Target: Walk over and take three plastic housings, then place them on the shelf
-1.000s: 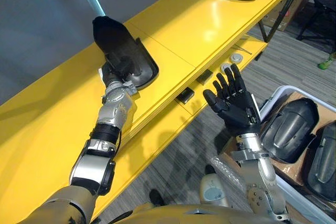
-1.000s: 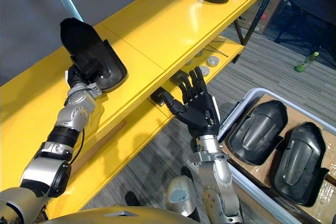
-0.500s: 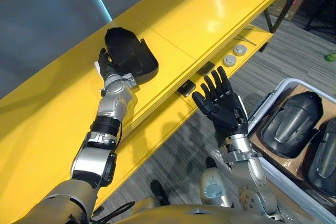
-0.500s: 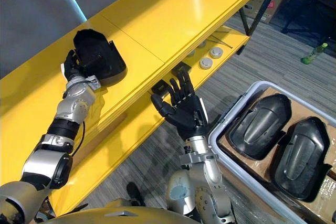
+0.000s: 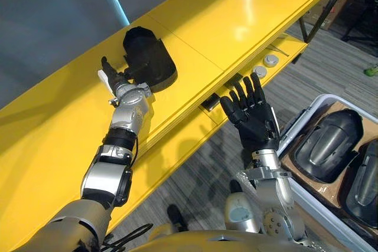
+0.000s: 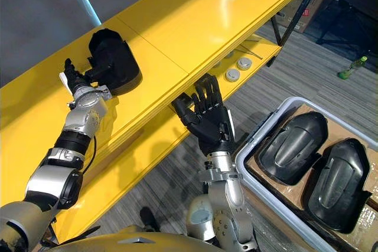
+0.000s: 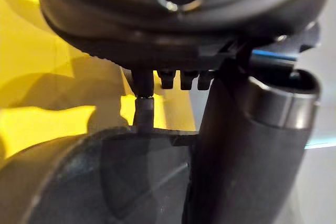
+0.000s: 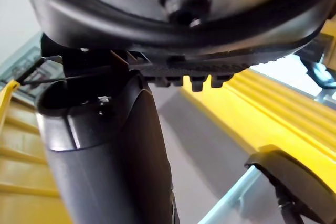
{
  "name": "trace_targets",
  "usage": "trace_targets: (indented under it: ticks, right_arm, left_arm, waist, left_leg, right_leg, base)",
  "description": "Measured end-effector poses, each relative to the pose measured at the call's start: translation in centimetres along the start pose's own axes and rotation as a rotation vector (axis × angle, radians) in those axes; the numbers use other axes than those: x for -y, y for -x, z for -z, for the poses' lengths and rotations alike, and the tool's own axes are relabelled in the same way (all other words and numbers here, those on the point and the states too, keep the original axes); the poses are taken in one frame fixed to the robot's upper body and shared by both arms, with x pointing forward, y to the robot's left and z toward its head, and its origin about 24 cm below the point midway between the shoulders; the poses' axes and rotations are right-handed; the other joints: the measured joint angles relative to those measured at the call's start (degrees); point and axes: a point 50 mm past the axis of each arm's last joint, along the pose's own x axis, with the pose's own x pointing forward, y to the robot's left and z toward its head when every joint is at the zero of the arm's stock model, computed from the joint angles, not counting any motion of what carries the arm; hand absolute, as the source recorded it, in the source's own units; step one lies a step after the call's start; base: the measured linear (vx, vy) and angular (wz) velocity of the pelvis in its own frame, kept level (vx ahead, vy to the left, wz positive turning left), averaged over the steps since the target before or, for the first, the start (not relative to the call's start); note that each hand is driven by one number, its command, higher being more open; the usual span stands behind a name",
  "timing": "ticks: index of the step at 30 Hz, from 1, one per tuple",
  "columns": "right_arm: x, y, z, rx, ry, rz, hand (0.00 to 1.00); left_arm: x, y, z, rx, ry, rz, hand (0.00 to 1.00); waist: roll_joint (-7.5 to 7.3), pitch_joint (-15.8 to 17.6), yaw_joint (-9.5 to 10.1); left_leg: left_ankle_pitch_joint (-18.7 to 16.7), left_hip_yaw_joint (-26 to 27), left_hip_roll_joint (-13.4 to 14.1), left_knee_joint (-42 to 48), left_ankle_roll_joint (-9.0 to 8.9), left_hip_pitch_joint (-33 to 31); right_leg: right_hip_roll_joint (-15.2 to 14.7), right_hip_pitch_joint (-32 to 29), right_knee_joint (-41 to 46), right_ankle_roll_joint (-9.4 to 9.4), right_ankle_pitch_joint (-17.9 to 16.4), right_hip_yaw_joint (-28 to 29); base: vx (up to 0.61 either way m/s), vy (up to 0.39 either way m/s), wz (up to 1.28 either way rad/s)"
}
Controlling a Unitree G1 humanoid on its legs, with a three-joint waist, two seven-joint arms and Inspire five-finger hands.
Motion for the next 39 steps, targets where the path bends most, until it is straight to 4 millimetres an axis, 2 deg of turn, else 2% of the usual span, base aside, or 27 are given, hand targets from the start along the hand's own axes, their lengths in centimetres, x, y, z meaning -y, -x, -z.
trace_targets:
  ticks: [2,6,9,12,15,19,22,24,29,31,34,39]
  right_arm:
    - [0.0,0.0,0.0,0.001,0.004,-0.003,1.0]
    - [-0.3,0.0,-0.1,0.01,0.122,-0.045,1.0]
    - [0.1,-0.3,-0.9,0.037,0.218,-0.065,1.0]
    - [0.4,-1.7,-2.5,0.09,0.42,-0.123,1.0]
    - [0.7,-3.0,-3.7,0.12,0.616,-0.169,1.0]
    - [2.8,-5.4,-4.1,0.065,0.748,-0.153,1.0]
    - [4.7,-6.6,-4.6,0.029,0.831,-0.075,1.0]
    - [6.1,-7.1,-5.5,0.004,0.887,-0.016,1.0]
    - [7.5,-7.8,-6.6,-0.023,1.03,0.039,1.0]
    - [8.0,-8.0,-6.5,-0.047,1.06,0.063,1.0]
    - [8.5,-8.1,-6.3,-0.074,1.084,0.09,1.0]
    - [9.2,-8.0,-5.8,-0.122,1.084,0.113,1.0]
  left_arm:
    - [0.0,0.0,-0.2,0.008,0.01,0.002,1.0]
    - [0.0,0.0,-1.4,0.036,0.062,0.029,1.0]
    - [0.5,0.2,-2.1,0.058,0.093,0.126,1.0]
    - [0.6,1.0,-4.3,0.159,0.184,0.242,1.0]
    - [-0.5,1.7,-5.9,0.266,0.223,0.311,1.0]
    - [-2.1,3.4,-7.0,0.365,0.257,0.419,1.0]
    - [-4.0,5.2,-6.4,0.412,0.259,0.487,1.0]
    - [-6.2,6.1,-4.7,0.39,0.229,0.501,1.0]
    - [-9.8,6.8,-0.5,0.26,0.167,0.506,1.0]
    - [-10.5,8.3,0.5,0.226,0.176,0.563,1.0]
    - [-10.7,9.7,1.0,0.206,0.215,0.652,1.0]
    - [-11.1,10.3,2.0,0.156,0.248,0.712,1.0]
  waist:
    - [-0.16,-0.08,-0.01]
    - [-0.3,-0.15,0.18]
    - [-0.39,-0.21,1.35]
    - [-0.55,-0.37,2.97]
    - [-0.64,-1.11,3.3]
    - [-0.72,-3.17,6.01]
    - [-0.56,-3.8,8.04]
    - [-0.49,-3.89,9.64]
    - [-0.65,-4.04,12.08]
    - [-1.01,-4.25,12.57]
    - [-1.03,-4.26,13.5]
    - [-1.04,-4.25,14.04]
  left_leg:
    - [0.0,0.01,0.01,-0.01,0.0,0.03]
    - [-0.02,0.03,0.08,-0.02,-0.03,0.36]
    - [-0.15,-0.28,0.36,0.03,-0.2,1.27]
    - [-0.15,-0.73,0.4,0.21,-0.2,0.95]
    - [-0.12,-1.87,0.47,0.25,-0.22,0.89]
    - [0.29,-4.17,0.59,0.3,-0.36,0.44]
    - [0.69,-5.99,0.57,0.46,-0.36,-0.57]
    - [1.02,-7.72,0.48,0.46,-0.37,-1.27]
    - [1.62,-10.14,0.32,0.46,-0.42,-2.49]
    - [1.74,-10.93,0.2,0.59,-0.37,-3.04]
    - [1.84,-11.67,0.12,1.19,-0.28,-4.0]
    - [2.34,-12.39,0.11,1.02,-0.32,-4.77]
  right_leg:
    - [0.02,0.02,-0.04,-0.06,0.06,0.01]
    - [0.1,0.39,-0.12,-0.16,0.23,0.04]
    - [0.29,2.31,-1.62,-0.22,0.86,-0.61]
    - [0.33,3.45,-3.81,-0.15,2.1,-1.21]
    - [0.31,4.61,-4.8,-0.24,2.4,-2.51]
    - [0.36,5.98,-5.63,-0.3,2.48,-4.83]
    - [0.26,6.37,-5.93,-0.31,2.49,-6.77]
    - [0.19,7.25,-6.56,-0.32,2.49,-8.61]
    - [0.14,7.73,-6.93,-0.34,2.5,-10.85]
    - [0.03,7.83,-6.94,-0.36,2.5,-11.77]
    - [-0.03,7.62,-6.94,-0.5,2.6,-12.28]
    - [0.01,7.35,-6.95,-0.57,2.64,-13.14]
  base:
    - [0.0,0.0,0.0]
    - [0.0,0.0,0.0]
    - [-0.02,-0.003,0.04]
    - [-0.03,0.0,0.06]
    - [-0.01,-0.004,0.17]
    - [0.01,-0.018,0.28]
    - [0.0,-0.014,0.34]
    - [-0.02,-0.006,0.38]
    - [-0.03,-0.004,0.26]
    - [-0.03,-0.001,0.18]
    - [-0.03,0.003,0.15]
    - [-0.03,-0.002,0.07]
